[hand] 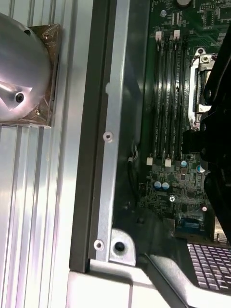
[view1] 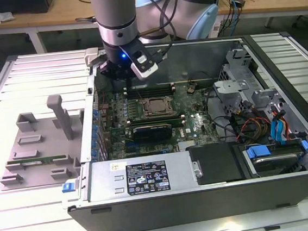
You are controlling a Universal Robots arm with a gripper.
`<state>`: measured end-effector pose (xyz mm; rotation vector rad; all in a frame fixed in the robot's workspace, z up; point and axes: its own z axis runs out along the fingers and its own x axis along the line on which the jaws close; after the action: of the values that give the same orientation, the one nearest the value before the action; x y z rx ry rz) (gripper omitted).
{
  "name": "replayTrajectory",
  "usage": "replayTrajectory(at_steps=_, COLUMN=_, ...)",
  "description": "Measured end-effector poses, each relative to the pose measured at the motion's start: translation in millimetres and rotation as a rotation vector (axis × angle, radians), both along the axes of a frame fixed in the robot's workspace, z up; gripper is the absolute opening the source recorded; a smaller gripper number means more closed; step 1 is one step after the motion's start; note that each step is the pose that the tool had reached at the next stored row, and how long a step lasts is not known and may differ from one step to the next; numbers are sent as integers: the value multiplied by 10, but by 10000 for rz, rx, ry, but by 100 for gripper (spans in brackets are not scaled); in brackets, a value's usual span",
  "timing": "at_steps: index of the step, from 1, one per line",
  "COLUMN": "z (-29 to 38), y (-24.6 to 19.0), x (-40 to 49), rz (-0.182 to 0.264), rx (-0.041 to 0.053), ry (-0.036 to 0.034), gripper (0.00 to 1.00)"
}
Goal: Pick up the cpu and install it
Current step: 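Install the first cpu locking lever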
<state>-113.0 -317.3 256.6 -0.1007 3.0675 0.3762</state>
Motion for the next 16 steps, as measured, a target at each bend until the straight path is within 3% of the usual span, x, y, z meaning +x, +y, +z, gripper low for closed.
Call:
replayTrajectory(at_steps=6, z=0, y=0, x=200, rz=0, rx=0, ry=31, gripper=11)
replayTrajectory(at_steps=10, z=-1, y=1, x=247, rz=1, rx=1, ry=33, gripper=11)
replayTrajectory(at_steps=14, z=0, y=0, x=392, rz=-2, rx=0, ry=50, gripper=11)
replayTrajectory(at_steps=16, z=0, y=0, x=398, rz=-4, rx=0, ry=51, gripper=11)
